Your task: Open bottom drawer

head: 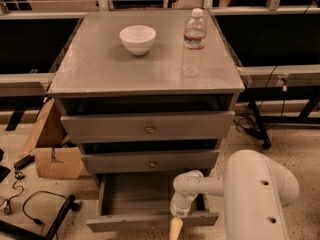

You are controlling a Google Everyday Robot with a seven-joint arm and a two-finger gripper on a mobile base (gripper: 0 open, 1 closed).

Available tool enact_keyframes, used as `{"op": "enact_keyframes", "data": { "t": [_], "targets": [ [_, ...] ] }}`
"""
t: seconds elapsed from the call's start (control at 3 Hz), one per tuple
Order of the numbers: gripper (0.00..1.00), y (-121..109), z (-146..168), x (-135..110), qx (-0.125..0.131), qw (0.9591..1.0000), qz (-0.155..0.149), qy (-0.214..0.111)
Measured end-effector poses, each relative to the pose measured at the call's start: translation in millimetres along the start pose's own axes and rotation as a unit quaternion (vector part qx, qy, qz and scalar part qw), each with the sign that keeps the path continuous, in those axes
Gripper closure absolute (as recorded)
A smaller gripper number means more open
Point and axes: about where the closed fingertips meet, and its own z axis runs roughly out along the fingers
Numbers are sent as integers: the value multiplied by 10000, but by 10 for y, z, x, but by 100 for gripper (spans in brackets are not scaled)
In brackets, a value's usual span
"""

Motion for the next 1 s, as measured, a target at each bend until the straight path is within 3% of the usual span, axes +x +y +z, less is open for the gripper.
{"op": "enact_keyframes", "data": {
  "t": [0.33,0.67,1.0],
  "targets": [
    [0,18,76,22,-98,9999,55,23],
    [19,266,267,117,-500,9984,209,148],
    [42,277,252,112,-532,9982,218,160]
  ]
}}
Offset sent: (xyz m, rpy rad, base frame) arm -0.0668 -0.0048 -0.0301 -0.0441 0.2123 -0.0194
